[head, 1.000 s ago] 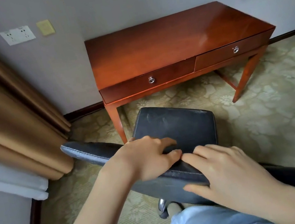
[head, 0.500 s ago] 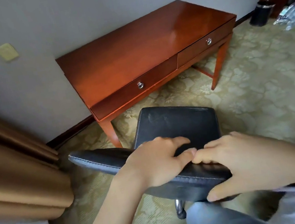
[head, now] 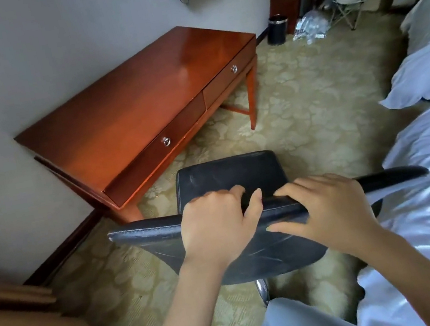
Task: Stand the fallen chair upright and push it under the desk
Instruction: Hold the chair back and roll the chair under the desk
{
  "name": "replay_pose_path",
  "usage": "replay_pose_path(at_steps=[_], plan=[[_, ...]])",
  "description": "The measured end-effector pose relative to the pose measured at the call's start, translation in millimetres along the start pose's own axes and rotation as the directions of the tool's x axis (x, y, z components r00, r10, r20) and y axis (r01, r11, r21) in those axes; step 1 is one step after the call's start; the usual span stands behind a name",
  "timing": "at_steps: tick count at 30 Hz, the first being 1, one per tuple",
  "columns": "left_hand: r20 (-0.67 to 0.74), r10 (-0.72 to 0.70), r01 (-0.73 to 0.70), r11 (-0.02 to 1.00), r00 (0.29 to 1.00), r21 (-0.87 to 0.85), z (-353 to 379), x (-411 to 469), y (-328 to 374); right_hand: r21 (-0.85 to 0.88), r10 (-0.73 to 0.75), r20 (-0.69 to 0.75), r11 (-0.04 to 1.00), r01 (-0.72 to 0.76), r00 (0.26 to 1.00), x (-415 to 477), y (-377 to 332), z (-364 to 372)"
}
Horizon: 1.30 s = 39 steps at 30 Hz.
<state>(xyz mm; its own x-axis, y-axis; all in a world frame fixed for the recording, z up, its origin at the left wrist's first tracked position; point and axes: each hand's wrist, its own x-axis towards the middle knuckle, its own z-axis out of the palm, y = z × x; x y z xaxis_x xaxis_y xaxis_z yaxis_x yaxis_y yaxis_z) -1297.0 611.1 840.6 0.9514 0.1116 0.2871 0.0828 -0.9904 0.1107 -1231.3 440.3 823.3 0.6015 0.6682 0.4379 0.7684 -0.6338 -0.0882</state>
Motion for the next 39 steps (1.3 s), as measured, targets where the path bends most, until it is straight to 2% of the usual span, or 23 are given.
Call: replay_pose_path(at_steps=[3, 12, 20, 24, 28, 32, 39], plan=[[-0.034, -0.032, 0.031, 0.999, 0.999, -0.020, -1.6, 1.5, -1.5, -0.022, -0.018, -0.060, 1.000, 0.017, 0.998, 0.9, 2.4, 6.6], [-0.128, -0.002, -0.005, 0.998, 0.992, -0.056, 12.6, 23.9, -8.4, -0.005, -0.049, -0.208, 0.999, 0.049, 0.977, 18.5, 19.2, 23.0], [-0.085, -0.024, 0.022, 0.999, 0.996, -0.023, 19.0, 72.8, -22.2, 0.016, -0.004, -0.179, 1.000, 0.007, 0.984, 67.1, 46.9, 45.1], [-0.077, 0.021, -0.023, 0.999, 0.997, -0.025, 29.5, 113.2, -37.2, 0.019, 0.017, -0.134, 1.000, -0.014, 0.991, 106.9, 69.9, 59.3], [-0.023, -0.007, 0.006, 1.000, 1.000, -0.029, 38.8, 154.6, -47.5, 0.017, 0.016, -0.162, 1.000, -0.014, 0.987, 141.9, 90.7, 74.8], [-0.024, -0.033, 0.032, 0.999, 0.999, -0.014, 48.2, 193.7, -52.1, 0.006, -0.025, -0.231, 1.000, 0.027, 0.973, 173.4, 118.6, 90.9], [-0.129, -0.080, 0.084, 0.996, 0.988, 0.023, 75.0, 254.7, -37.7, 0.015, -0.141, -0.298, 0.988, 0.153, 0.944, 218.2, 183.8, 112.1]])
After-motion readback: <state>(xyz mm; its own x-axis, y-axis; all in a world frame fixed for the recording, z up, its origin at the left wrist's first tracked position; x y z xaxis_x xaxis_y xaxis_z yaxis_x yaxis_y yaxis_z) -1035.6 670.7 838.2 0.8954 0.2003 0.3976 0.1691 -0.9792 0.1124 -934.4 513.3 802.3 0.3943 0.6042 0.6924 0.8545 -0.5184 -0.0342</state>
